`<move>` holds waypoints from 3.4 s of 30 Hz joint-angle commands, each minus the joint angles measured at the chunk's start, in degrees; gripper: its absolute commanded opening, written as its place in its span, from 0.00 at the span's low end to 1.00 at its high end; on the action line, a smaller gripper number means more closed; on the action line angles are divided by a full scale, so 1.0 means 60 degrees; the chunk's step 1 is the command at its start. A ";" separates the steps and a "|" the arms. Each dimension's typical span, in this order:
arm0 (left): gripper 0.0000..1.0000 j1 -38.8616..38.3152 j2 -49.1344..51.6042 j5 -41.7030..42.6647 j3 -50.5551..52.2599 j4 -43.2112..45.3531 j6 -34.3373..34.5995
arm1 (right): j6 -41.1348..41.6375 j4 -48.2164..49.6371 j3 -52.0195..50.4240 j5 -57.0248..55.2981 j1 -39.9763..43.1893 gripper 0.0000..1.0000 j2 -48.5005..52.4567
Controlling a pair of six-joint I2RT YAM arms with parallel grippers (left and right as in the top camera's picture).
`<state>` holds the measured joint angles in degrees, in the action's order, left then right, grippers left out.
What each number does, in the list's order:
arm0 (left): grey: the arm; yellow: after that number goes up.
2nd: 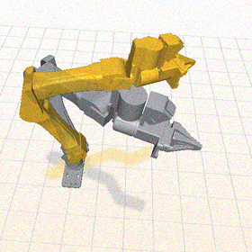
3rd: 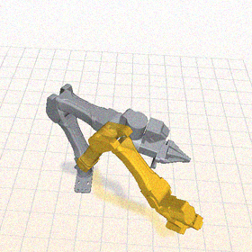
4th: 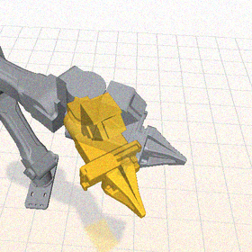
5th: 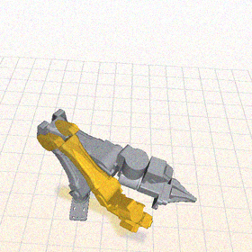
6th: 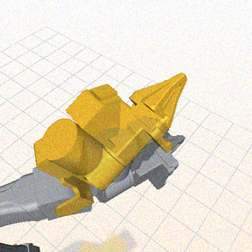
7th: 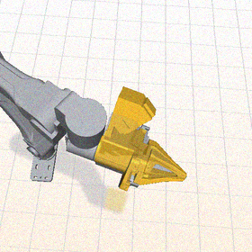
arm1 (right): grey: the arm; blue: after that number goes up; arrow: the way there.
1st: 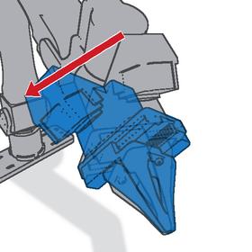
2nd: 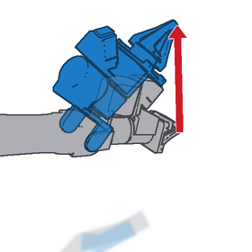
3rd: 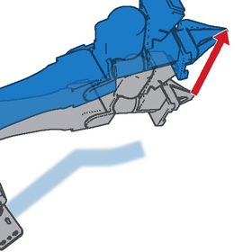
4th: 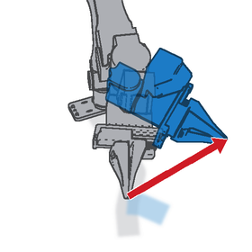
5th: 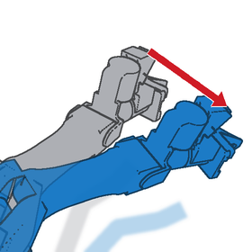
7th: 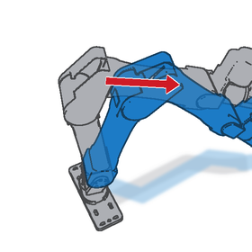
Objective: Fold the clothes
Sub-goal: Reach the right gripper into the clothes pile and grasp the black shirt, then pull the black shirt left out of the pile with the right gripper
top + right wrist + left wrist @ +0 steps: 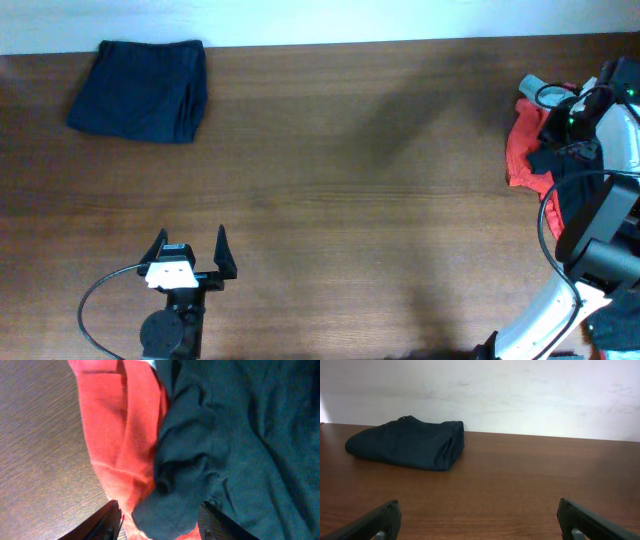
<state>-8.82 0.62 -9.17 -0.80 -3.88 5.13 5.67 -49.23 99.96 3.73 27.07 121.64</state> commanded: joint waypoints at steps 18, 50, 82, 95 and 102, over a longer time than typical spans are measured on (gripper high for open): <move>0.99 0.0015 -0.0047 0.0066 0.0044 -0.0007 -0.0153 | 0.0393 -0.0040 0.0044 -0.0517 0.0018 0.38 0.0637; 0.99 0.0015 -0.0047 0.0066 0.0044 -0.0007 -0.0153 | 0.0601 -0.2681 0.2710 0.0386 -0.0790 0.04 -0.2022; 0.99 0.0015 -0.0047 0.0066 0.0044 -0.0007 -0.0153 | 0.0481 0.0361 0.2565 0.1315 -1.2244 0.59 0.0474; 0.99 0.0015 -0.0047 0.0066 0.0044 -0.0007 -0.0153 | -0.0120 -0.3093 0.2922 0.0958 -1.0061 0.69 -0.1005; 0.99 0.0015 -0.0047 0.0066 0.0044 -0.0007 -0.0153 | -0.0124 -0.5446 0.2889 0.0954 -0.8703 0.04 -0.1202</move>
<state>-8.82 0.62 -9.19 -0.80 -3.88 5.13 5.32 -78.78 116.79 9.67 -26.37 115.57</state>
